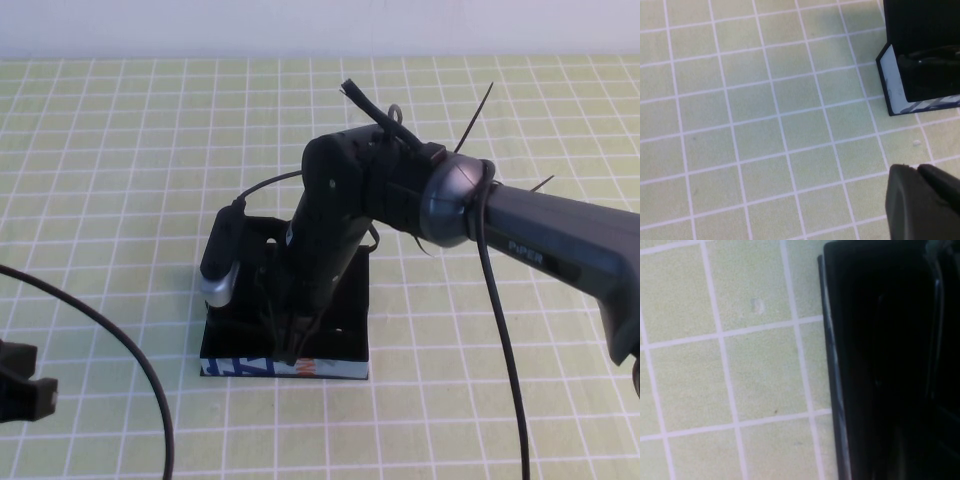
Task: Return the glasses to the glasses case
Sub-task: Place the glasses in the glasses case
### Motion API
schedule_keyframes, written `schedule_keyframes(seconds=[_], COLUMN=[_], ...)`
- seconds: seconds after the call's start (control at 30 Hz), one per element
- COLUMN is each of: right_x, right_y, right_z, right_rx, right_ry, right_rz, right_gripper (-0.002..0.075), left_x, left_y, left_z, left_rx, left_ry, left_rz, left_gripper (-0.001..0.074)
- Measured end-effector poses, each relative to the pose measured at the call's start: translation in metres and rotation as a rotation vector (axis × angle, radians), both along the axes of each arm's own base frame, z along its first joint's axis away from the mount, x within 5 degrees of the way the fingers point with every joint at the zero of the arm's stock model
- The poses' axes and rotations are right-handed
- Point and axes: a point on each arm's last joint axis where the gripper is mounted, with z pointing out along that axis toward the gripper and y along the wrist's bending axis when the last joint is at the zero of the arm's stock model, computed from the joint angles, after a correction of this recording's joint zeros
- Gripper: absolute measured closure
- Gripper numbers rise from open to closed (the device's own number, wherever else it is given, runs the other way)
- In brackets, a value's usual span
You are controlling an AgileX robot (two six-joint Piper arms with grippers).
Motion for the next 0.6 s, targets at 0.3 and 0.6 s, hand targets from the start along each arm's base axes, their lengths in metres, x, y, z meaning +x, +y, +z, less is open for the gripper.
schedule_keyframes(seconds=[0.3, 0.6], right_x=[0.003, -0.002], right_y=[-0.009, -0.008], right_z=[0.011, 0.016], right_rx=[0.004, 0.043], right_ry=[0.017, 0.061], right_rz=[-0.014, 0.062], right_gripper=[0.0715, 0.0715], left_x=[0.000, 0.000], left_y=[0.000, 0.000], left_z=[0.000, 0.000], left_rx=[0.000, -0.002], left_ry=[0.000, 0.001], left_rz=[0.000, 0.000], left_gripper=[0.0738, 0.0738])
